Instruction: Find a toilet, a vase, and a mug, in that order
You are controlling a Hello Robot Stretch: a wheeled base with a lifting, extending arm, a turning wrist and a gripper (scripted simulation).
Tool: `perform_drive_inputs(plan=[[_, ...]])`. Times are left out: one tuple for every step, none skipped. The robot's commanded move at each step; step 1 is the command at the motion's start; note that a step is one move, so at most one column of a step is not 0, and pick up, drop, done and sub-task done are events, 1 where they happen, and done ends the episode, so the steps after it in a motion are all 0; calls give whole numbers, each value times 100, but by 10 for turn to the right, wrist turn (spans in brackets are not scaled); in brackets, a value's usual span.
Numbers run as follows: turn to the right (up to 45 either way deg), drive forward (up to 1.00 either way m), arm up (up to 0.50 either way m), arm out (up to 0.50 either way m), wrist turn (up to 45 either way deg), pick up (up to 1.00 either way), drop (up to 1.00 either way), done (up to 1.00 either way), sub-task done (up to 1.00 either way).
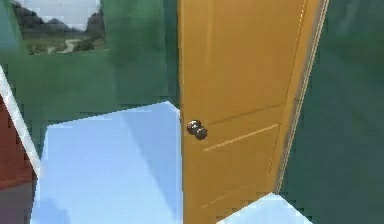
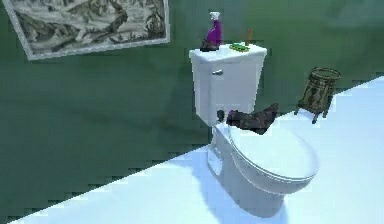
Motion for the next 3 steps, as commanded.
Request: perform_drive_inputs(plan=[[0,35,0,0,0,0,0,0,0],[-450,0,0,0,0,0,0,0,0],[-240,0,0,0,0,0,0,0,0]])
